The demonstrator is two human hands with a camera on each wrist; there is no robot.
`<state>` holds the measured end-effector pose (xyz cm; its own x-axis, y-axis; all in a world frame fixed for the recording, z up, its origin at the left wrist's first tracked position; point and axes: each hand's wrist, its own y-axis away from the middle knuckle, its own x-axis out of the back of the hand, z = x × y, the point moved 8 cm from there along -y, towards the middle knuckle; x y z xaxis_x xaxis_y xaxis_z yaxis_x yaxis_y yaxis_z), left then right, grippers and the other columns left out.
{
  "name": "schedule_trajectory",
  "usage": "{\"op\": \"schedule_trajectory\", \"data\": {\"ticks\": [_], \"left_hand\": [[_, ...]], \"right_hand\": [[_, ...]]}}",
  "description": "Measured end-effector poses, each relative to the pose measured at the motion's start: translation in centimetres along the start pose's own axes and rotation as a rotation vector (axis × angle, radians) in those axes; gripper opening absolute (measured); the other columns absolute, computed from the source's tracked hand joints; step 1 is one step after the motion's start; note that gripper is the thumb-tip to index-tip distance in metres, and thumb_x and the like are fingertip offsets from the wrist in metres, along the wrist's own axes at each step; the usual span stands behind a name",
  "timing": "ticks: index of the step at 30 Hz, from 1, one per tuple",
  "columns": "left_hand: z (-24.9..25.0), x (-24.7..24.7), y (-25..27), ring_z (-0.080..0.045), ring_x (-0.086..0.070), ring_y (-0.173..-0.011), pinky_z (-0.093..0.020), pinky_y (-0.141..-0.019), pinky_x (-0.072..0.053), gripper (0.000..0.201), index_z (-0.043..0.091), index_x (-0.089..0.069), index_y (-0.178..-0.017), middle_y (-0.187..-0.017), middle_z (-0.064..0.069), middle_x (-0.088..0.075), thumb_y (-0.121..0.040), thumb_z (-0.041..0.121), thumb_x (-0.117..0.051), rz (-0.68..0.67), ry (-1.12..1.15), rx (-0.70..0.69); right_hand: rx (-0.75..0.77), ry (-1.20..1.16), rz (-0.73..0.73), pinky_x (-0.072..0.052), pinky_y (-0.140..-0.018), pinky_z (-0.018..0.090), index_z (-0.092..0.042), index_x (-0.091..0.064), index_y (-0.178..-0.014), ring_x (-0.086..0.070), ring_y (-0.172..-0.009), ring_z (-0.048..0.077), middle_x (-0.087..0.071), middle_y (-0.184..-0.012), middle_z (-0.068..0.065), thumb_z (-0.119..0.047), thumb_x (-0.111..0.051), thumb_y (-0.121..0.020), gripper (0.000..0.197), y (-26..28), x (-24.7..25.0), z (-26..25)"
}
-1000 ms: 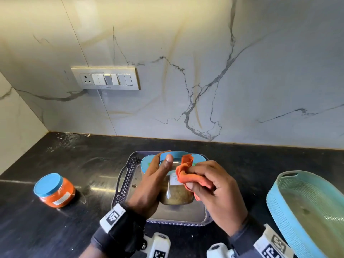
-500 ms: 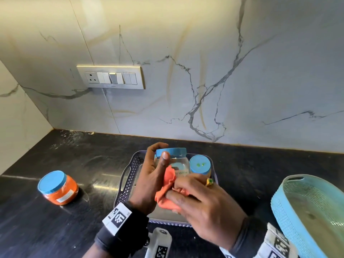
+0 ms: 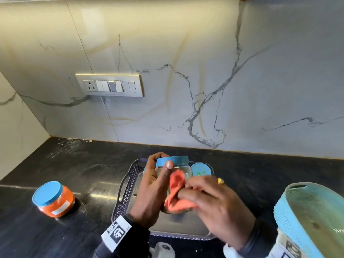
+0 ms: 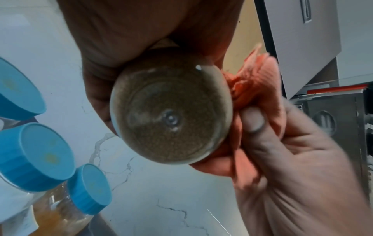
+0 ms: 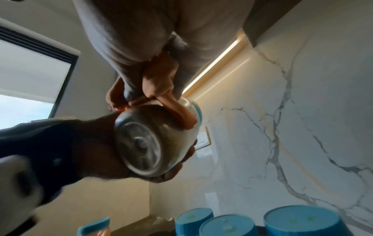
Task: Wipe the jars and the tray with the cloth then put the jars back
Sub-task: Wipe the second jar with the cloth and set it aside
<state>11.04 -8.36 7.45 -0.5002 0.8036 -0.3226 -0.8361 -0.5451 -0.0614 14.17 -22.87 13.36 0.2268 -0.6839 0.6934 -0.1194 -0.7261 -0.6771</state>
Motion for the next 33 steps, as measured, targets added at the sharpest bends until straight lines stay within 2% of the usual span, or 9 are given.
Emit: {"op": "schedule_trajectory", "data": {"ticks": [5, 7, 9, 11, 17, 22, 25, 30, 33], "left_hand": [[-0.2, -1.0, 0.1, -0.036, -0.062, -0.096, -0.067, -0.091, -0.050, 0.070, 0.021, -0.052, -0.118, -0.109, -0.028, -0.066, -0.070, 0.059, -0.085, -0.055, 0.061, 0.016], [0.2, -0.9, -0.1, -0.034, -0.062, -0.090, -0.058, -0.084, -0.053, 0.061, 0.018, -0.051, -0.116, -0.103, -0.032, -0.063, -0.074, 0.052, -0.081, -0.049, 0.085, 0.012], [0.4, -0.5, -0.2, -0.028, -0.061, -0.082, -0.042, -0.073, -0.054, 0.056, 0.015, -0.050, -0.116, -0.094, -0.021, -0.065, -0.076, 0.047, -0.074, -0.037, 0.102, 0.012], [0.5, -0.4, -0.2, -0.026, -0.062, -0.081, -0.036, -0.069, -0.055, 0.056, 0.015, -0.050, -0.116, -0.095, -0.015, -0.067, -0.076, 0.046, -0.073, -0.030, 0.106, 0.018], [0.5, -1.9, -0.1, -0.028, -0.062, -0.081, -0.039, -0.071, -0.056, 0.050, 0.011, -0.047, -0.114, -0.093, -0.013, -0.065, -0.080, 0.039, -0.071, -0.083, 0.121, 0.013], [1.9, -0.8, -1.0, -0.028, -0.068, -0.083, -0.039, -0.069, -0.059, 0.039, 0.011, -0.048, -0.119, -0.097, -0.015, -0.070, -0.088, 0.029, -0.063, 0.002, 0.185, -0.004], [2.4, -0.5, -1.1, -0.024, -0.070, -0.076, -0.035, -0.063, -0.060, 0.032, 0.013, -0.048, -0.114, -0.093, -0.013, -0.071, -0.088, 0.027, -0.059, -0.011, 0.172, -0.012], [1.9, -1.9, -0.6, -0.027, -0.066, -0.083, -0.036, -0.072, -0.058, 0.037, 0.012, -0.046, -0.115, -0.099, -0.013, -0.070, -0.088, 0.028, -0.067, -0.092, 0.115, -0.028], [2.0, -1.8, -0.5, -0.027, -0.064, -0.081, -0.035, -0.070, -0.057, 0.042, 0.012, -0.047, -0.115, -0.097, -0.014, -0.067, -0.084, 0.032, -0.069, -0.059, 0.132, -0.036]], "right_hand": [[-0.322, -0.204, 0.247, -0.053, -0.088, 0.030, -0.020, -0.079, -0.106, -0.065, -0.104, 0.010, -0.066, -0.108, -0.011, -0.027, -0.071, -0.088, 0.021, -1.2, 2.6, 4.7], [-0.295, -0.221, 0.228, -0.053, -0.089, 0.030, -0.019, -0.079, -0.107, -0.065, -0.106, 0.013, -0.066, -0.111, -0.010, -0.023, -0.073, -0.090, 0.018, -0.7, 2.4, 3.4], [-0.197, -0.186, 0.164, -0.051, -0.091, 0.025, -0.018, -0.078, -0.108, -0.064, -0.106, 0.010, -0.065, -0.113, -0.008, -0.024, -0.069, -0.094, 0.018, 0.3, 1.7, 1.5], [-0.111, -0.135, 0.101, -0.049, -0.092, 0.021, -0.018, -0.076, -0.109, -0.062, -0.105, 0.008, -0.064, -0.114, -0.007, -0.027, -0.065, -0.096, 0.019, 1.0, 1.2, 0.6], [-0.355, -0.299, 0.239, -0.053, -0.088, 0.027, -0.017, -0.078, -0.105, -0.067, -0.101, 0.013, -0.067, -0.106, -0.003, -0.008, -0.076, -0.084, 0.024, -1.1, 2.8, 5.5], [-0.237, -0.232, 0.173, -0.047, -0.091, 0.016, -0.017, -0.079, -0.105, -0.064, -0.103, 0.005, -0.065, -0.108, -0.004, -0.022, -0.068, -0.089, 0.020, -0.3, 2.5, 2.4], [-0.151, -0.195, 0.113, -0.047, -0.091, 0.018, -0.016, -0.079, -0.105, -0.064, -0.101, 0.009, -0.064, -0.109, -0.003, -0.019, -0.068, -0.091, 0.018, 0.8, 1.8, 1.1], [-0.328, -0.272, 0.276, -0.055, -0.087, 0.031, -0.015, -0.078, -0.106, -0.067, -0.102, 0.013, -0.067, -0.108, -0.003, -0.018, -0.074, -0.086, 0.021, -1.2, 3.3, 5.0], [-0.338, -0.287, 0.287, -0.055, -0.089, 0.029, -0.015, -0.078, -0.107, -0.067, -0.104, 0.013, -0.068, -0.110, -0.005, -0.016, -0.072, -0.088, 0.021, -1.2, 3.0, 4.7]]}}
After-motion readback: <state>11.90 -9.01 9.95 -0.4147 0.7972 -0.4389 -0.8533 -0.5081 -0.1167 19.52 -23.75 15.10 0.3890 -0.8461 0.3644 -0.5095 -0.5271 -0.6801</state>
